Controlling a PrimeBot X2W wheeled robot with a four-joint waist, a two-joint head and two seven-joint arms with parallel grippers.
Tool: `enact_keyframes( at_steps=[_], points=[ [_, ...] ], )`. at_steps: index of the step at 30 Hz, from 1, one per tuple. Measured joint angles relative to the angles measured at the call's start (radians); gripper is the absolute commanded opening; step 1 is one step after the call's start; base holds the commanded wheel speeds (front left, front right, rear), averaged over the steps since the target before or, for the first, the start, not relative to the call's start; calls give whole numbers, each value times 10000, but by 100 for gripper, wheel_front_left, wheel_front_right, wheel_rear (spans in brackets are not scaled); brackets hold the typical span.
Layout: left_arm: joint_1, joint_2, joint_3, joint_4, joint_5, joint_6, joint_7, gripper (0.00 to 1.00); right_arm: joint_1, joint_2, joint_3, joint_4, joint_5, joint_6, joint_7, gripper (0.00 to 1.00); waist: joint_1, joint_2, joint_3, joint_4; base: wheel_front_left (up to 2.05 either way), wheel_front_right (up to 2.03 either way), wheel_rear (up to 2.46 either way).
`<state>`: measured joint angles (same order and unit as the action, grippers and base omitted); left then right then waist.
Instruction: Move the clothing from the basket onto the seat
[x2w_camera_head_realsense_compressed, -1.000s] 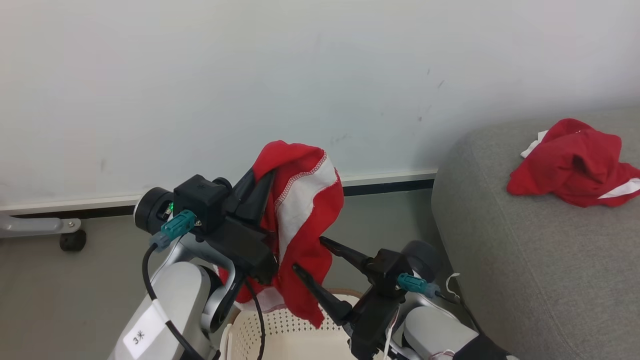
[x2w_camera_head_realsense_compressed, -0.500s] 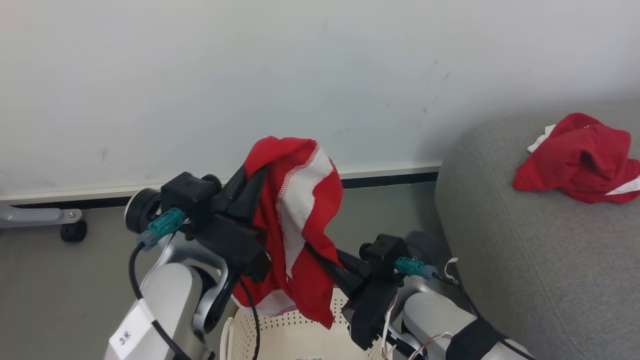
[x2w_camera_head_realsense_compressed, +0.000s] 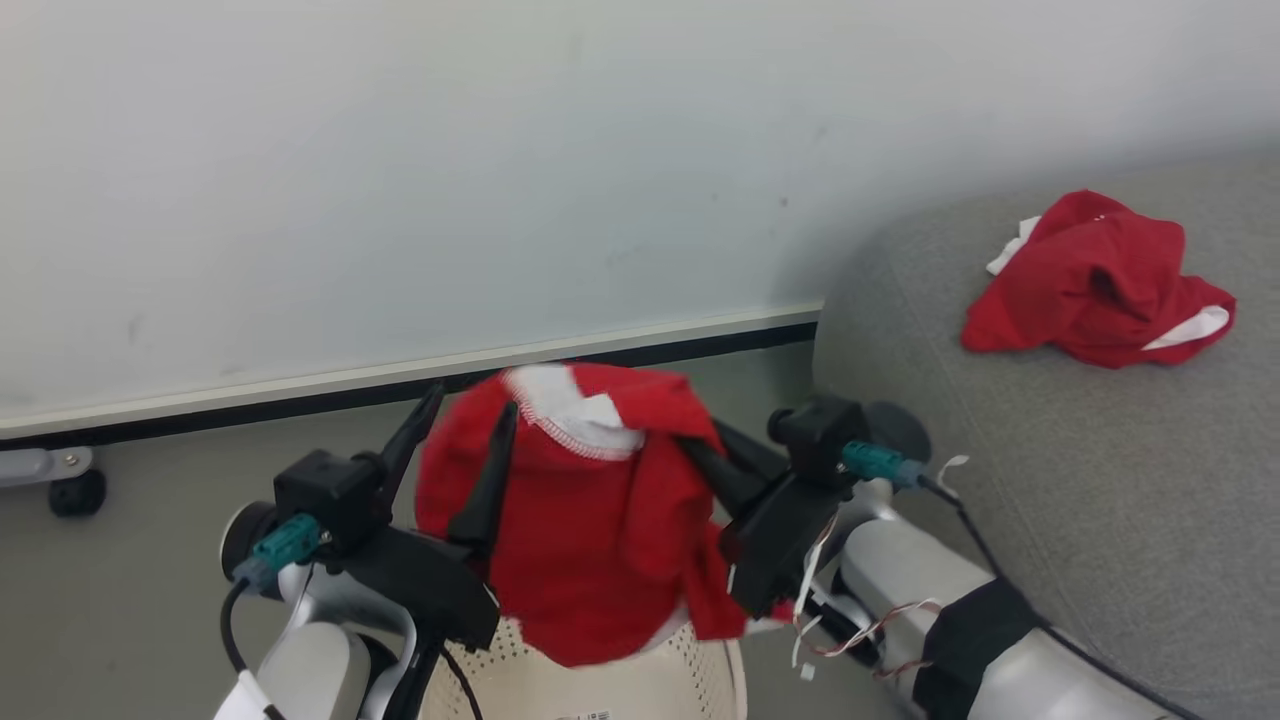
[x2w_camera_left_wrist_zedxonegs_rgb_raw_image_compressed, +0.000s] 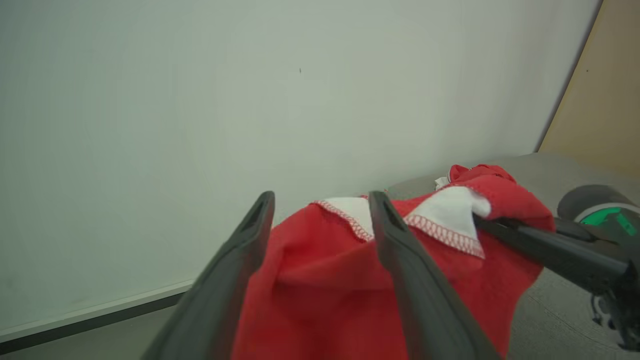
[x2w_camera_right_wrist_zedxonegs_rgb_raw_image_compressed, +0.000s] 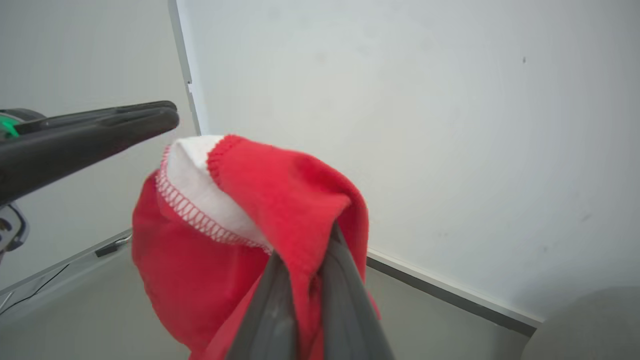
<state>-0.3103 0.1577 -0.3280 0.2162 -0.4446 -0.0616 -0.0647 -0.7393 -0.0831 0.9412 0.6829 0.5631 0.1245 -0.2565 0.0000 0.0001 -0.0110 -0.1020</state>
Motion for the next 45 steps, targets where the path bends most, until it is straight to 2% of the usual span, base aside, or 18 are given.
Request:
enact_keyframes(
  at_steps=[9, 14, 17, 36, 45],
  points=[
    [556, -79, -313, 58, -17, -104, -437, 100, -135, -961, -732, -533, -67, -31, 0, 0, 0, 0, 13, -660, 0, 0, 0],
    [867, -157, -583, 36, -12, -190, -562, 100, -131, -1417, -943, -828, -165, -119, 0, 0, 0, 0, 3, -954, 0, 0, 0],
    [1205, -234, -915, -10, 58, -276, -706, 100, -100, -1787, -1087, -1183, -318, -282, 0, 0, 0, 0, -7, -1266, 0, 0, 0],
    [1783, -537, -1737, -194, 236, -364, -1195, 100, 194, -2690, -1384, -2633, -708, -625, -2, 0, 0, 0, 158, -3003, 0, 0, 0],
    [1729, -560, -1866, -240, 372, -364, -1233, 100, 353, -3281, -1954, -2966, -686, -731, -2, 0, 0, 0, 584, -3673, 0, 0, 0]
  ],
)
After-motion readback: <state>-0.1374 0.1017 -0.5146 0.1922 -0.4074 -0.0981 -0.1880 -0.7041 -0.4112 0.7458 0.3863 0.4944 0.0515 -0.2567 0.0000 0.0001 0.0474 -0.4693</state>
